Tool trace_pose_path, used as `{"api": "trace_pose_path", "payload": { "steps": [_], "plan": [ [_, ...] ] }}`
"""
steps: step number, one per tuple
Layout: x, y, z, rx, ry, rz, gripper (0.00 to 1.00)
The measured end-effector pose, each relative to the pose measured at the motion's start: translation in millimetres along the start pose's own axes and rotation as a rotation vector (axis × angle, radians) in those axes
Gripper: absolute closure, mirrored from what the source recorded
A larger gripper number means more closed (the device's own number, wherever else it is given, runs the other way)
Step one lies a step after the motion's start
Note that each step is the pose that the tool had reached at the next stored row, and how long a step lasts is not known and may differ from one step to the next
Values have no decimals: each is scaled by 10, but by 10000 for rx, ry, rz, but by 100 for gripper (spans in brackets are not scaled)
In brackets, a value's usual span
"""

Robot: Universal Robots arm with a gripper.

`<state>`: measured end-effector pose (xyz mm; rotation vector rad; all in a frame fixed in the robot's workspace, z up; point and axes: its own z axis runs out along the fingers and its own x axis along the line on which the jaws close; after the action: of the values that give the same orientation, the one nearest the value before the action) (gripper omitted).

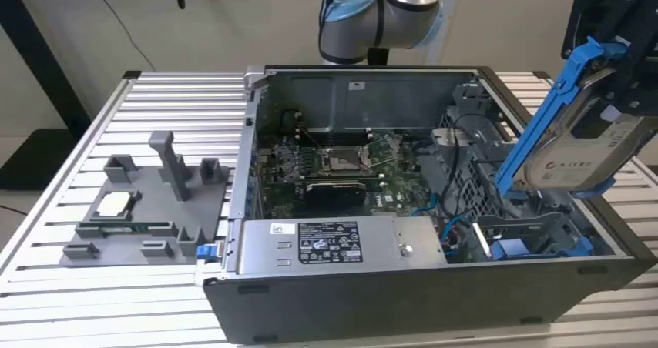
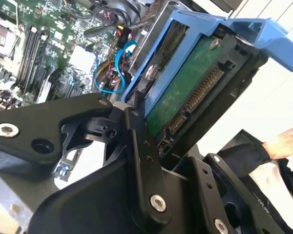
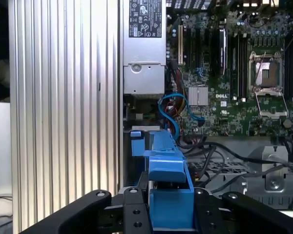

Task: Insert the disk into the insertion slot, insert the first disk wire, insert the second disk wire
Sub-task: 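Insert the disk into the insertion slot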

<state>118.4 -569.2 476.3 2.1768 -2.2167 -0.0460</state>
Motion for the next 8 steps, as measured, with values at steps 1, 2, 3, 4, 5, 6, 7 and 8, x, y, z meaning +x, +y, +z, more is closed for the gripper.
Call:
{"api": "trace_pose_path", "payload": {
  "steps": [1, 2, 3, 4, 5, 6, 7, 8],
  "plan": [
    [12, -1, 19, 0, 1, 1, 67],
    [22, -2, 37, 0, 1, 1, 67],
    [28, -3, 55, 0, 2, 1, 67],
    [33, -4, 73, 2, 2, 1, 67],
    [40, -6, 93, 2, 1, 0, 67],
    [45, -7, 111, 1, 1, 0, 67],
    [49, -7, 128, 1, 2, 0, 67],
    [54, -8, 146, 1, 1, 0, 67]
  ]
}}
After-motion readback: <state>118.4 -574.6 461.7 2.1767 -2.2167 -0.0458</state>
